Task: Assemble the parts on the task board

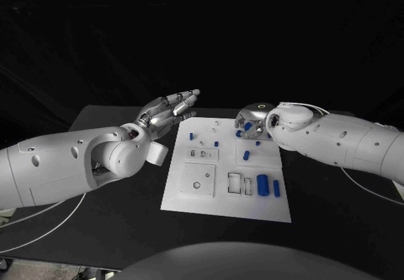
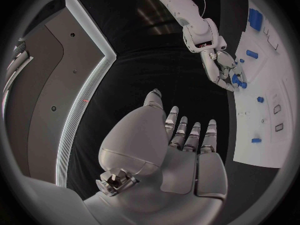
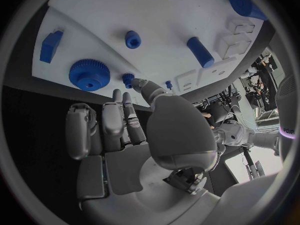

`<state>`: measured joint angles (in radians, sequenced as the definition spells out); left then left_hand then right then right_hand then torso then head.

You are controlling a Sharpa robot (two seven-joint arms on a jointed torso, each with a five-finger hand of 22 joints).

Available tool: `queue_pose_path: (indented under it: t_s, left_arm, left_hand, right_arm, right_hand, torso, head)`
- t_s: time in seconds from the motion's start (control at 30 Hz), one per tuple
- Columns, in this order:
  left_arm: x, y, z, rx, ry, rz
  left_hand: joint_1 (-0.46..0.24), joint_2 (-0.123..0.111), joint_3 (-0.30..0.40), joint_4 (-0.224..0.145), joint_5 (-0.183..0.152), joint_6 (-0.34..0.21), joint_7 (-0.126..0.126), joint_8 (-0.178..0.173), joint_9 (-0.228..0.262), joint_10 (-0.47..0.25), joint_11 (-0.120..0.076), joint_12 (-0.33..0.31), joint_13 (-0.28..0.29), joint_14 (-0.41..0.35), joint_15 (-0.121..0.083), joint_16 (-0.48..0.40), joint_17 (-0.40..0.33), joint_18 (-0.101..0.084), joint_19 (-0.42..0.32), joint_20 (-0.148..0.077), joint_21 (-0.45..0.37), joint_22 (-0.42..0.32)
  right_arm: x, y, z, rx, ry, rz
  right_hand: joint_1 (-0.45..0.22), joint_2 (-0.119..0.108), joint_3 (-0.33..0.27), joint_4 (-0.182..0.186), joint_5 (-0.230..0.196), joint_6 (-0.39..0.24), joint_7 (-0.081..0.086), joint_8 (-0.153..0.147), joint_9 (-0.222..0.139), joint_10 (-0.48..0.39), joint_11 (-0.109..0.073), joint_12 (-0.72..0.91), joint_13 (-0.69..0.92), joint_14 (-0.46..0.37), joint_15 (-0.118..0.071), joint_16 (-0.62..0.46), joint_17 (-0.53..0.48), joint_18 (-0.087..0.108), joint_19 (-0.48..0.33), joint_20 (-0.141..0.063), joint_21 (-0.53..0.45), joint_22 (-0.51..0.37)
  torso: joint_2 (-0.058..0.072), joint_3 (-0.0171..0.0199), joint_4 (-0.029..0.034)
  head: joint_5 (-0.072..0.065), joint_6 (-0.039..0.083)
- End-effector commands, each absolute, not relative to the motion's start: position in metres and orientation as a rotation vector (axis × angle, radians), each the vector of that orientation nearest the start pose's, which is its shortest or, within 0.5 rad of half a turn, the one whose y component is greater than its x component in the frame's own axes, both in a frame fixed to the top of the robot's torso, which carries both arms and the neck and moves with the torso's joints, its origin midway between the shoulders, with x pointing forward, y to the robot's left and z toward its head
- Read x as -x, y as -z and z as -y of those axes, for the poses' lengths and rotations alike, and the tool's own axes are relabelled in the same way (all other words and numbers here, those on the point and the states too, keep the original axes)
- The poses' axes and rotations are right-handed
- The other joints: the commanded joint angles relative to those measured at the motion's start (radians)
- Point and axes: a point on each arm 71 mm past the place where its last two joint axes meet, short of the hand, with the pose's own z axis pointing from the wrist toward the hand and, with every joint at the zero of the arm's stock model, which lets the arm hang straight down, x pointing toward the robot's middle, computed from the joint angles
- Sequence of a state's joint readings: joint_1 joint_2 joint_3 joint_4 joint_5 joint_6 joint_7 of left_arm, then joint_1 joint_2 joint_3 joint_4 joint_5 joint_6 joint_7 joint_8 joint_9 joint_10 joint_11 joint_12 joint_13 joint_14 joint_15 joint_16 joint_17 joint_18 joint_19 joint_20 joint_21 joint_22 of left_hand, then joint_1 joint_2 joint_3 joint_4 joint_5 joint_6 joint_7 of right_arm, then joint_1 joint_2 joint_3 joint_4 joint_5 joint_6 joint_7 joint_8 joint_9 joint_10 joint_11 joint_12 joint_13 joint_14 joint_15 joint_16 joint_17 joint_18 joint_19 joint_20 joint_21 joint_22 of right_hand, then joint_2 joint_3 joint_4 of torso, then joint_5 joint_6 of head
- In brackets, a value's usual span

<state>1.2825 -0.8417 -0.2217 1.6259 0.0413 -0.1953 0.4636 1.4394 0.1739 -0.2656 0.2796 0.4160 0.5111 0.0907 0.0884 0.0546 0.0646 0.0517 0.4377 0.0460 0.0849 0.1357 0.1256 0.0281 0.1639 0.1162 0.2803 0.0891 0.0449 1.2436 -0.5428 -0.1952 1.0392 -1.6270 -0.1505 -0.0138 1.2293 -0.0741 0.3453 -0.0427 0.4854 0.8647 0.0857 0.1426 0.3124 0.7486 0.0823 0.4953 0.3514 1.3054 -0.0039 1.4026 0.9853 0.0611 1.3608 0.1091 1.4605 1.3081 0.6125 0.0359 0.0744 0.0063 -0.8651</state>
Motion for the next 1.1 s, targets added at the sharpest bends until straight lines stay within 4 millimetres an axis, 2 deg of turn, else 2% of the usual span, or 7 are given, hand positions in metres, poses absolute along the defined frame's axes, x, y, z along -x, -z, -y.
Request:
queue_pose_path:
  t_s: [0.03,0.23,0.5,0.63,1.1]
  left_arm:
    - [-0.4543,0.1927,-0.1728,1.034,1.741,-1.585]
    - [-0.4546,0.1930,-0.1727,1.035,1.740,-1.588]
    - [-0.4547,0.1935,-0.1724,1.037,1.739,-1.596]
    - [-0.4548,0.1937,-0.1719,1.037,1.739,-1.599]
    - [-0.4548,0.1943,-0.1709,1.038,1.741,-1.609]
  left_hand:
    - [0.014,-0.001,0.008,0.000,0.007,0.006,0.003,0.007,0.001,-0.001,0.006,0.003,0.001,-0.001,0.007,0.006,0.001,0.014,0.002,0.008,0.004,0.001]
    - [0.019,-0.001,0.009,-0.002,0.011,0.006,0.003,0.008,0.001,-0.001,0.007,0.003,0.001,-0.001,0.008,0.008,0.001,0.014,0.002,0.008,0.005,0.001]
    - [0.023,-0.002,0.011,-0.003,0.014,0.008,0.004,0.009,0.001,0.000,0.008,0.005,0.001,-0.001,0.009,0.009,0.001,0.014,0.002,0.008,0.005,0.001]
    - [0.026,-0.002,0.012,-0.003,0.015,0.010,0.006,0.010,0.001,0.001,0.010,0.007,0.001,0.000,0.009,0.010,0.001,0.014,0.002,0.008,0.005,0.001]
    - [0.034,-0.003,0.015,-0.004,0.026,0.018,0.011,0.015,0.002,0.004,0.016,0.012,0.002,0.002,0.012,0.014,0.002,0.013,0.003,0.009,0.006,0.001]
  right_arm:
    - [-0.5495,0.2474,0.1841,0.494,-0.377,-1.851]
    - [-0.5502,0.2482,0.1845,0.492,-0.376,-1.855]
    - [-0.5503,0.2497,0.1834,0.495,-0.372,-1.867]
    - [-0.5508,0.2507,0.1841,0.494,-0.366,-1.871]
    - [-0.5509,0.2521,0.1828,0.492,-0.371,-1.870]
  right_hand:
    - [-0.007,-0.004,0.007,0.001,-0.008,0.006,-0.002,0.004,0.002,0.000,-0.004,-0.004,0.002,-0.009,0.001,-0.003,-0.002,-0.006,0.001,0.002,-0.003,0.079]
    - [-0.002,-0.003,0.011,-0.002,-0.022,0.006,-0.007,0.004,0.010,0.002,-0.004,-0.007,0.004,-0.015,0.002,-0.006,-0.009,-0.005,-0.004,0.002,-0.007,0.076]
    - [0.019,0.000,0.023,-0.015,0.002,0.020,-0.013,0.018,0.034,0.006,-0.009,-0.012,0.010,-0.025,-0.002,-0.011,-0.022,-0.003,-0.012,-0.001,-0.013,0.073]
    - [0.019,-0.001,0.022,-0.015,0.004,0.019,-0.014,0.019,0.038,0.004,-0.007,-0.014,0.011,-0.026,-0.002,-0.012,-0.023,-0.003,-0.013,-0.001,-0.013,0.072]
    - [0.027,0.007,0.029,-0.018,0.014,0.030,-0.018,0.032,0.063,0.015,-0.011,-0.016,0.016,-0.022,-0.003,-0.008,-0.015,-0.005,-0.006,-0.002,-0.010,0.081]
  torso:
    - [0.000,0.0011,0.0002]
    - [0.001,0.0010,-0.0002]
    - [0.001,0.0017,-0.0005]
    - [0.001,0.0023,0.0009]
    - [0.003,0.0028,-0.0003]
  head:
    - [-0.001,-0.002]
    - [-0.002,-0.004]
    - [-0.003,-0.004]
    - [-0.003,-0.003]
    - [0.000,-0.006]
